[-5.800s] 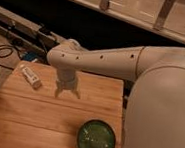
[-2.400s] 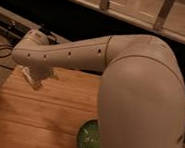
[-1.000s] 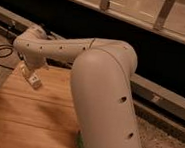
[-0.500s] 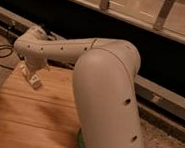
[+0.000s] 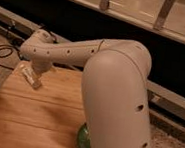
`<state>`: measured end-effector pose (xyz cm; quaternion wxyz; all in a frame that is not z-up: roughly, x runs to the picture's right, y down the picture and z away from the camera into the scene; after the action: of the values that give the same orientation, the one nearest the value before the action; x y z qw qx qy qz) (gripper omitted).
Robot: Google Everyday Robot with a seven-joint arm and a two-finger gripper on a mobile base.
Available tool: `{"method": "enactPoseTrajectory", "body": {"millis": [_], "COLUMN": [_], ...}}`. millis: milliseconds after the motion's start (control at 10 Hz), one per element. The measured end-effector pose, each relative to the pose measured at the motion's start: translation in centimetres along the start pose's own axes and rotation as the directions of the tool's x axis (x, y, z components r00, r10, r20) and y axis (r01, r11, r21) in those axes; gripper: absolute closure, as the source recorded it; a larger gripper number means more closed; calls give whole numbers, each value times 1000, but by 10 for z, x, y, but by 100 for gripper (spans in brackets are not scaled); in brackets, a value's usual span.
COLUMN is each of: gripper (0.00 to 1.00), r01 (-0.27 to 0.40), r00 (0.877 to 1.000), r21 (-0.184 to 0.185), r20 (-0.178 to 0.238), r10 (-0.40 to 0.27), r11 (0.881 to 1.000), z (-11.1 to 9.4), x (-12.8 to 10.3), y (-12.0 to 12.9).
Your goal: Place the bottle in the ceramic bowl
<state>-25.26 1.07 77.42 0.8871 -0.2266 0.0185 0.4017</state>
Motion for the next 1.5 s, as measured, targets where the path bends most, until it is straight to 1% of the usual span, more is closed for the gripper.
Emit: {"method": "enactPoseTrajectory", "body": {"millis": [100, 300, 400, 500, 600, 700, 800, 900, 1000, 1500], "gripper": [35, 35, 35, 35, 35, 35, 35, 35, 35, 35], "r01": [23, 79, 114, 155, 186, 212, 238, 232, 229, 221], "r00": [1000, 997, 993, 988, 983, 977, 971, 973, 973, 975], "r21": [-3, -16, -23, -35, -47, -64, -88, -103, -107, -103], "r20": [0, 0, 0, -1, 0, 1, 7, 15, 17, 15], "r10": [-23, -79, -114, -155, -186, -212, -238, -232, -229, -221], "r11": [1000, 997, 993, 987, 981, 975, 967, 967, 968, 970], "z": [6, 22, 31, 42, 51, 61, 76, 84, 85, 85], "x": [-12, -45, -66, -85, -100, -110, -120, -124, -125, -120], "y": [3, 12, 18, 27, 34, 40, 46, 48, 48, 48]}}
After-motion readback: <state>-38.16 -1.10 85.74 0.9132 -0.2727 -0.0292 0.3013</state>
